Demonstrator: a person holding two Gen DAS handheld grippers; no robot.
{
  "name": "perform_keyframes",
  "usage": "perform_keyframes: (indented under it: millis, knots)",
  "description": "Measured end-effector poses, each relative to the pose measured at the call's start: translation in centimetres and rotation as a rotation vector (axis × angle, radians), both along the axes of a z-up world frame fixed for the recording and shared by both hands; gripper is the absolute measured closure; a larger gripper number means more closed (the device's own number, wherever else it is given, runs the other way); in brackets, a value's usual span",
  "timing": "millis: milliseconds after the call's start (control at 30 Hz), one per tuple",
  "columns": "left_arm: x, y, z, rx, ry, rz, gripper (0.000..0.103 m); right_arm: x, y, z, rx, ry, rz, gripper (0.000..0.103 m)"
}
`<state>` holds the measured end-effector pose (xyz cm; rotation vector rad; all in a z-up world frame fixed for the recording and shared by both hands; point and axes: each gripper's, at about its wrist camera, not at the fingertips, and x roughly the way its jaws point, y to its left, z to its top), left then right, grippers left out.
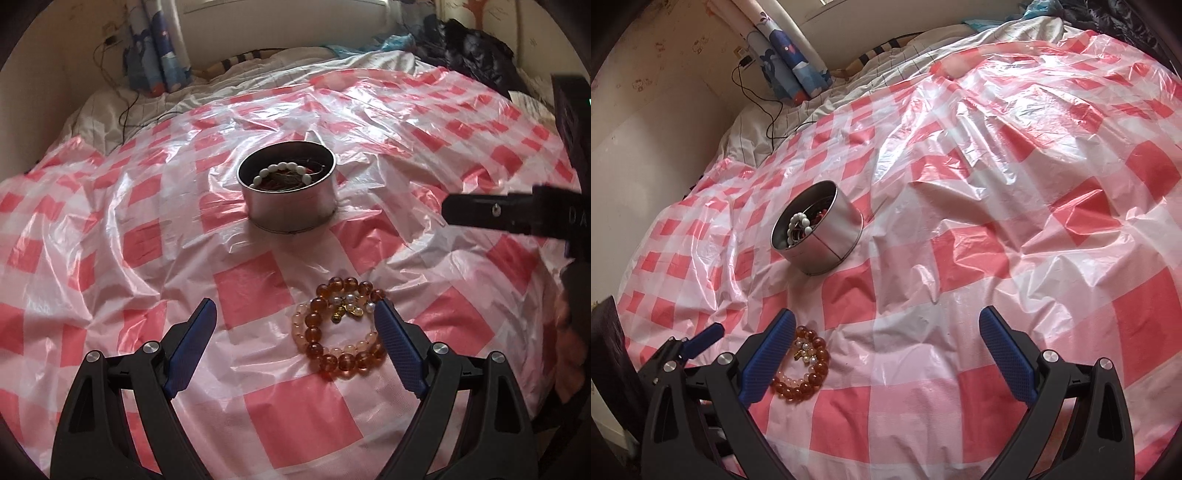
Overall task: Organize jewelry
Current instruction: 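Close the left gripper on the amber bead bracelet and lift it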
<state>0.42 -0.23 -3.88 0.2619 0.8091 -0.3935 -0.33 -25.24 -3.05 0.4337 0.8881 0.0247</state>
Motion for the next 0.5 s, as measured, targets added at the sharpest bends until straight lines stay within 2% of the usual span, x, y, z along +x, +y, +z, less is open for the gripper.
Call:
perform_keyframes:
  millis: [67, 133, 200, 233, 300, 400, 467, 500]
  knots:
    - [-0.5, 0.2, -0.5, 0.008, -0.004, -0.032, 0.02, -0.2, -0.2, 0.1, 0.009, 0.0, -0.001, 0.008]
    - [-0.4, 0.9, -1.0, -0.005, 0.012, -0.039, 0.026, -0.2, -0.4, 0.2, 0.017, 0.001, -0.004, 0.008]
    - [0.1, 1.7, -1.6, -0.023, 0.047, -0.04, 0.047, -0.1, -0.3, 0.2, 0.026, 0.002, -0.006, 0.008]
    - [0.5, 2.3, -1.8, -0.035, 0.066, -0.037, 0.052, 0.0, 0.1, 0.2, 0.031, 0.004, -0.005, 0.008]
    - [1.0, 2.9, -2.0, -0.048, 0.098, -0.04, 0.077, 0.0, 0.0, 0.3, 0.032, 0.005, 0.003, 0.008]
    - [0.4, 3.1, -2.4, -0.038, 0.1, -0.047, 0.094, 0.3, 0.7, 0.2, 0.031, 0.005, 0.008, 0.008]
    - [0.0, 3.7, -2.3, -0.039, 0.096, -0.051, 0.096, 0.2, 0.6, 0.2, 0.031, 0.005, 0.007, 0.008]
    - [-0.1, 3.7, -2.1, -0.045, 0.093, -0.053, 0.103, 0.2, 0.5, 0.2, 0.032, 0.006, 0.007, 0.008]
